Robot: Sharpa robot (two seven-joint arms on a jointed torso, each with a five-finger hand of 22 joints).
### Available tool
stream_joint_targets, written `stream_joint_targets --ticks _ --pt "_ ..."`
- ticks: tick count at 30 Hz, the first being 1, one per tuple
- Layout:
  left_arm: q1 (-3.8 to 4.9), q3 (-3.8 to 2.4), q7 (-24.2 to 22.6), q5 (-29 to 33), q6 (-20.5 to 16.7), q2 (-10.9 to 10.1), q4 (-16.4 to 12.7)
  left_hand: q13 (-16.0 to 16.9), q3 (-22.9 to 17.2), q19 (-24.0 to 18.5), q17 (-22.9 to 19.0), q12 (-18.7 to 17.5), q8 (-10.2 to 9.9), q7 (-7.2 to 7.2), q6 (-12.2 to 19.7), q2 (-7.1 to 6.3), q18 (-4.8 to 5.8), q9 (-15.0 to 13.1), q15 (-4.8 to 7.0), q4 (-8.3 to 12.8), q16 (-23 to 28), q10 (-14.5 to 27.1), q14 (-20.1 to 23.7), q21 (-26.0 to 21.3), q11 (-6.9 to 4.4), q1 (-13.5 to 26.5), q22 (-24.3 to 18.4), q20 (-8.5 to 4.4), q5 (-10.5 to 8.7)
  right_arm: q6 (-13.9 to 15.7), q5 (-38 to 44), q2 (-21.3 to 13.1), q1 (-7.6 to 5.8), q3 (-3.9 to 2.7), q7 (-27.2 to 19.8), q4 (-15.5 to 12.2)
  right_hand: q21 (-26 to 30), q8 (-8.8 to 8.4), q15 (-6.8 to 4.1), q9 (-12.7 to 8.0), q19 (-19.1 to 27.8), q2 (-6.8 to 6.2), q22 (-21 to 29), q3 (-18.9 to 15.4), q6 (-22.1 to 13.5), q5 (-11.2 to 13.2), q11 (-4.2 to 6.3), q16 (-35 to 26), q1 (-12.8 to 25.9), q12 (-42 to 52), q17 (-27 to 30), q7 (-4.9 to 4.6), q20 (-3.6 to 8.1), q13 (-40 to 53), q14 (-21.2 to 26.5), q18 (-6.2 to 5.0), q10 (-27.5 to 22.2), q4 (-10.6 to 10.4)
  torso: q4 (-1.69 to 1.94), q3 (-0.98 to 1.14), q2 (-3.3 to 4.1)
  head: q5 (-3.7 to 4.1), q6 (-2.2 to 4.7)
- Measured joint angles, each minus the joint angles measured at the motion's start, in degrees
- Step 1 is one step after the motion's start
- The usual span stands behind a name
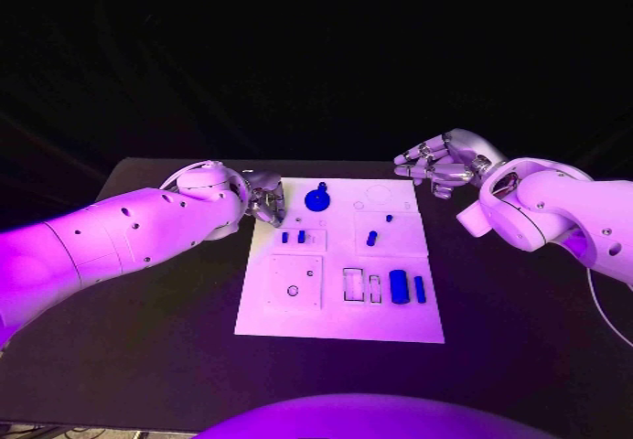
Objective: Assemble the parts on the task board
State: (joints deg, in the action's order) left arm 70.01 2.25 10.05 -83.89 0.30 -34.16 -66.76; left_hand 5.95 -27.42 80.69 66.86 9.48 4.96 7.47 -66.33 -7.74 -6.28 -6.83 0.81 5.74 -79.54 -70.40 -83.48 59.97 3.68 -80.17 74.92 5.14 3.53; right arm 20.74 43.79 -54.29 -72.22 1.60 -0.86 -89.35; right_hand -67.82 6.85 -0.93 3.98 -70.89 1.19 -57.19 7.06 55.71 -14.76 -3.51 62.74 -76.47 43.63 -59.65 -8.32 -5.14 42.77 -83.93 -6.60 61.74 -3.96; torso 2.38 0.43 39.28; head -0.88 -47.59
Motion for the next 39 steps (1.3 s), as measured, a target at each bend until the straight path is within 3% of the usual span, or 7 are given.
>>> stream_joint_targets --ticks 13,39 --pt "-0.50 0.18 -1.2 -0.2 -3.6 -0.4 -0.6 0.0 -4.4 1.0 0.5 -1.9 0.0 0.41 -0.8 0.26 0.00 0.1 0.20 1.8 -0.2 -2.0 -0.2 2.2 0.20 -1.9 0.0 -0.42 1.32 0.0 0.0 0.0 0.00 0.00 0.0 -0.1 0.0 0.00 0.00 0.0 0.0 0.00 0.0 0.0 0.0 0.0 0.00 0.0 0.0 0.0 0.0 0.00 0.00 0.0 0.0 0.00 0.0 0.0 0.03 -0.04 0.03 0.12 -0.15" --pt "-0.81 -0.06 -5.7 8.6 -11.0 -3.3 -5.5 0.2 -6.0 1.0 0.5 -2.7 -0.2 0.61 -1.0 -0.06 0.01 0.2 0.20 2.2 -0.2 -2.2 -0.2 2.2 0.39 -1.6 0.0 -0.42 1.60 -0.1 0.0 -0.1 0.00 0.00 0.0 0.0 0.0 0.00 0.00 0.0 0.0 0.00 -0.1 0.0 0.0 0.0 0.14 0.0 0.0 0.0 0.0 0.00 0.00 -0.1 0.0 0.00 -0.1 0.0 0.06 -0.04 0.02 0.32 -0.18"
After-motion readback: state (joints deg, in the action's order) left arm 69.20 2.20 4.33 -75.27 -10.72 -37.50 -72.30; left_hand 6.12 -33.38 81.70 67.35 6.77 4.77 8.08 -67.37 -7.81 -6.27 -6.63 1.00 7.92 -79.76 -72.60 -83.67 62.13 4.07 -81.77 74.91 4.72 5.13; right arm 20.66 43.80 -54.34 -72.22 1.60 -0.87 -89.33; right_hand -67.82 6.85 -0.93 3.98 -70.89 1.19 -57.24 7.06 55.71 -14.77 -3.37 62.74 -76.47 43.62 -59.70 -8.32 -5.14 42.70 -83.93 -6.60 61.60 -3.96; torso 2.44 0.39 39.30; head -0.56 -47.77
